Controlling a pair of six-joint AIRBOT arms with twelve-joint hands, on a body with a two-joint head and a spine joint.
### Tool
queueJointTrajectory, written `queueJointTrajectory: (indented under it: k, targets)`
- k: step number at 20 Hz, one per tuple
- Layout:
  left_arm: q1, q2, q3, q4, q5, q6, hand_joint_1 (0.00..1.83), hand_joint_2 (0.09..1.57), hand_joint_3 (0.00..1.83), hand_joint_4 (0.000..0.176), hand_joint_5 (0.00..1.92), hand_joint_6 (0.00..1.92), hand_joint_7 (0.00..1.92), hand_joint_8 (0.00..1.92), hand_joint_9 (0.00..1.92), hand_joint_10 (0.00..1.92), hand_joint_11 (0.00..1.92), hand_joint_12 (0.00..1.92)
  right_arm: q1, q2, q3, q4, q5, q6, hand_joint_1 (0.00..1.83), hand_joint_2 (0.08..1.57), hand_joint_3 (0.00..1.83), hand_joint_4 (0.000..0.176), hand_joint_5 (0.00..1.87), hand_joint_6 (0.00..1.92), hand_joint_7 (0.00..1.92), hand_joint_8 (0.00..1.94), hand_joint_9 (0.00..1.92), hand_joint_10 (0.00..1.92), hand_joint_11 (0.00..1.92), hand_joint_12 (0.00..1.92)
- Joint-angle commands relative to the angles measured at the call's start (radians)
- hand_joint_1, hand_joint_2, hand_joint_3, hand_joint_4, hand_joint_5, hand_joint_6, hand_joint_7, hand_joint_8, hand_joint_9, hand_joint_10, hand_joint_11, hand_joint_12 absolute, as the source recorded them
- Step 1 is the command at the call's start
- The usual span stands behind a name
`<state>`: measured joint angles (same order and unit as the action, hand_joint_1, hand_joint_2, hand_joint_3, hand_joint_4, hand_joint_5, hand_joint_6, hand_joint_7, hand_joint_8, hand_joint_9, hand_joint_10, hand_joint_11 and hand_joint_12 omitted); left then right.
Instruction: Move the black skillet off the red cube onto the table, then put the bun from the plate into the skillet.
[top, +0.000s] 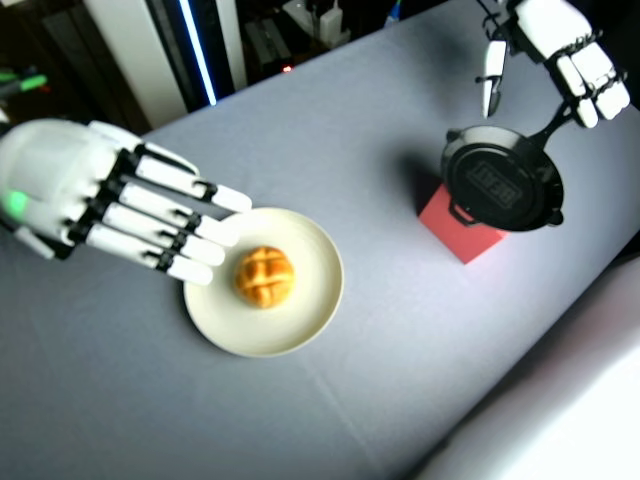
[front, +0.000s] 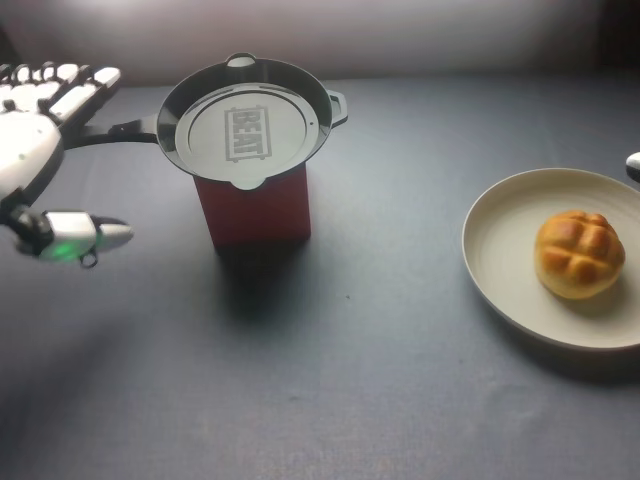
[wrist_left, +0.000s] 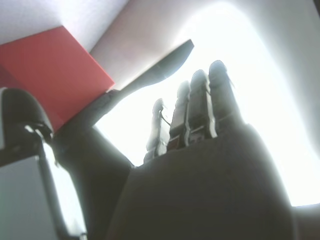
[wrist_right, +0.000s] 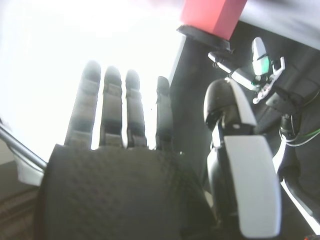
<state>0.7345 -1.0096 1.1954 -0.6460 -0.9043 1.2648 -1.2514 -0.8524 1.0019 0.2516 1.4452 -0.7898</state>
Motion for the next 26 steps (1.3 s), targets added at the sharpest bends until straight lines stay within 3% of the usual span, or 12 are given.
queueJointTrajectory:
  k: [1,7,9,11,14,16,18,19,20,21,23,26]
  targets:
    - [-0.021,-0.001,0.020,0.021,-0.070,0.006,0.82,0.88,0.00,0.176,0.03,0.01,0.00,0.00,0.00,0.00,0.00,0.00,0.001,0.003,0.006,0.014,0.124,0.003,0.58,1.27,0.00,0.099,0.32,0.00,0.25,0.01,0.21,0.00,0.19,0.07]
    - [-0.160,-0.088,0.163,0.011,0.125,0.047,0.77,0.92,0.00,0.154,0.11,0.01,0.07,0.01,0.06,0.01,0.06,0.03,-0.001,0.002,0.011,0.013,0.116,0.004,0.56,1.26,0.00,0.120,0.34,0.00,0.26,0.01,0.22,0.00,0.19,0.06]
    - [-0.180,-0.104,0.196,0.005,0.176,0.055,0.78,0.92,0.00,0.172,0.15,0.01,0.13,0.01,0.10,0.01,0.08,0.05,-0.001,0.001,0.015,0.011,0.110,0.009,0.55,1.26,0.00,0.129,0.35,0.01,0.27,0.01,0.23,0.01,0.21,0.07]
    - [-0.190,-0.117,0.222,-0.010,0.206,0.058,0.82,0.95,0.00,0.127,0.26,0.00,0.26,0.00,0.23,0.01,0.11,0.11,-0.001,0.002,0.016,0.009,0.104,0.012,0.49,1.27,0.00,0.134,0.35,0.01,0.28,0.01,0.23,0.01,0.18,0.06]
    - [-0.199,-0.137,0.263,-0.032,0.254,0.058,0.90,1.01,0.00,0.000,0.60,0.02,0.61,0.01,0.58,0.02,0.24,0.59,-0.001,0.002,0.017,0.009,0.101,0.012,0.49,1.28,0.00,0.130,0.37,0.01,0.29,0.01,0.26,0.01,0.25,0.08]
    - [-0.199,-0.145,0.279,-0.046,0.270,0.058,0.92,1.04,0.00,0.000,0.82,0.09,0.81,0.06,0.80,0.08,0.40,0.95,-0.001,0.001,0.017,0.008,0.099,0.012,0.48,1.29,0.01,0.112,0.38,0.01,0.29,0.01,0.28,0.01,0.27,0.09]
    - [-0.202,-0.148,0.280,-0.047,0.268,0.058,0.93,1.07,0.00,0.000,0.54,1.44,0.59,1.45,0.63,1.57,0.63,1.72,-0.001,0.001,0.017,0.007,0.098,0.013,0.47,1.29,0.00,0.123,0.38,0.01,0.30,0.00,0.28,0.01,0.25,0.08]
    - [-0.202,-0.149,0.277,-0.044,0.259,0.058,0.94,1.08,0.00,0.025,0.48,1.76,0.52,1.83,0.61,1.85,0.69,1.88,-0.001,0.000,0.017,0.007,0.096,0.014,0.47,1.29,0.00,0.126,0.38,0.00,0.30,0.00,0.28,0.01,0.25,0.08]
    - [-0.202,-0.149,0.274,-0.043,0.249,0.058,0.96,1.08,0.00,0.065,0.50,1.89,0.50,1.90,0.61,1.91,0.76,1.91,-0.001,0.000,0.017,0.007,0.094,0.016,0.47,1.30,0.01,0.122,0.38,0.01,0.31,0.01,0.27,0.00,0.23,0.07]
    - [-0.203,-0.148,0.271,-0.042,0.237,0.058,0.97,1.09,0.00,0.067,0.59,1.91,0.55,1.92,0.65,1.92,0.77,1.92,-0.001,-0.001,0.017,0.006,0.092,0.017,0.47,1.31,0.01,0.111,0.40,0.01,0.32,0.01,0.28,0.01,0.23,0.07]
    - [-0.202,-0.136,0.250,-0.037,0.201,0.058,0.90,1.15,0.01,0.162,0.80,1.92,0.73,1.92,0.89,1.92,1.01,1.92,-0.002,-0.006,0.017,0.003,0.088,0.018,0.44,1.31,0.01,0.105,0.41,0.01,0.32,0.01,0.28,0.00,0.23,0.07]
    - [-0.198,-0.116,0.212,-0.006,0.141,0.034,1.13,1.24,0.01,0.164,1.15,1.92,1.26,1.92,1.48,1.92,1.52,1.92,-0.005,-0.012,0.019,0.003,0.083,0.026,0.42,1.30,0.00,0.102,0.41,0.01,0.33,0.00,0.29,0.01,0.25,0.07]
